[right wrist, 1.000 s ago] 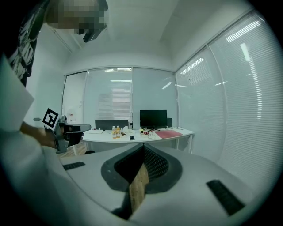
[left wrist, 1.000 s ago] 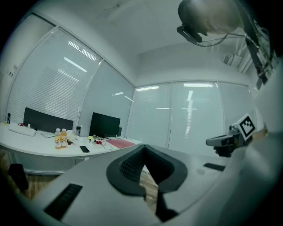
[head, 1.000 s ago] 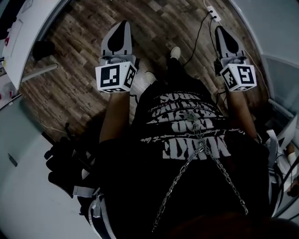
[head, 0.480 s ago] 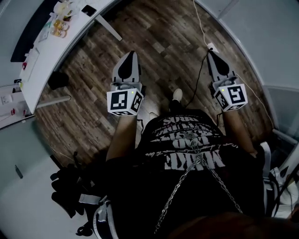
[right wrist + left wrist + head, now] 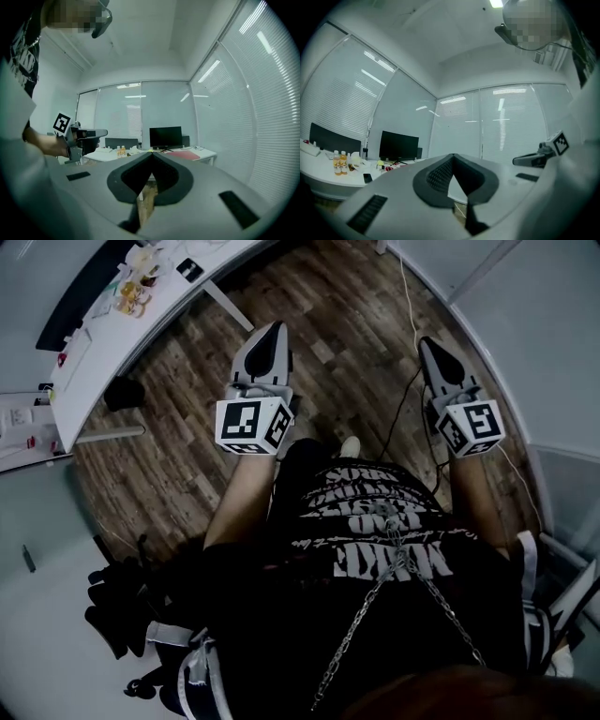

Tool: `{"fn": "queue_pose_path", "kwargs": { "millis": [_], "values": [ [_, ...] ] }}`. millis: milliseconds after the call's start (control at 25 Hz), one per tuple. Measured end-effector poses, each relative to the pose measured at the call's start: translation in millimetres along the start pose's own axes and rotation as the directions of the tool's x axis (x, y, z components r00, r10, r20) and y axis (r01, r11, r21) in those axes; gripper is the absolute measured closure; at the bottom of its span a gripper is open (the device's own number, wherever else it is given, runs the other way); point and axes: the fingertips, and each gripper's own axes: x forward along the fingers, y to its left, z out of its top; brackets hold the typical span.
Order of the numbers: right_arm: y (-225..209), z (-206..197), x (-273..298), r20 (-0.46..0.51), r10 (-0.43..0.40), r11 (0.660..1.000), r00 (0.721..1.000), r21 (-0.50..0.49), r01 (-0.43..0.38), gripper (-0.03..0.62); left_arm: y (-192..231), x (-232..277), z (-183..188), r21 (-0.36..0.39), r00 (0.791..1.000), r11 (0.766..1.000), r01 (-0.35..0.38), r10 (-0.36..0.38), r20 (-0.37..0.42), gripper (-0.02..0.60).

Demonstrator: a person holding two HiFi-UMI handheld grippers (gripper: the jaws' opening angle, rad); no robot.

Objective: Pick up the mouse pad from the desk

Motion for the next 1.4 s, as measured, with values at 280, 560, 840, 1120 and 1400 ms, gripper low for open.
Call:
{"fn": "queue_pose_path", "kwargs": {
  "millis": [280, 560, 840, 1120, 1400],
  "values": [
    [-2.8, -3.5, 18.3, -0.001, 0.056, 0.998, 0.998, 0.042, -0.055, 0.594, -2.2, 19.4, -15.8, -0.023, 0.997, 0.999, 0.032, -0.033, -0.072, 0.574],
    [5.5, -12.2, 58.1, -0.027, 0.103, 0.995, 0.994, 0.006, -0.103, 0.594, 16.2, 43.1, -29.4, -0.059, 0.997, 0.997, 0.046, -0.05, -0.066, 0.574],
    [-9.5, 2.6, 109.3, -0.036, 0.104, 0.995, 0.994, 0.002, -0.104, 0.594, 60.5, 80.0, -22.1, -0.082, 1.0, 0.997, 0.01, -0.012, -0.021, 0.574],
    [-14.3, 25.5, 175.4, -0.023, 0.129, 0.992, 0.991, -0.001, -0.129, 0.594, 105.2, 106.9, -17.7, -0.097, 1.0, 0.995, -0.003, 0.0, -0.027, 0.574],
    [-16.1, 25.6, 219.6, -0.024, 0.151, 0.988, 0.988, 0.011, -0.151, 0.594, 133.2, 138.7, -23.0, -0.098, 0.998, 0.995, 0.001, -0.006, -0.057, 0.574]
  ]
}}
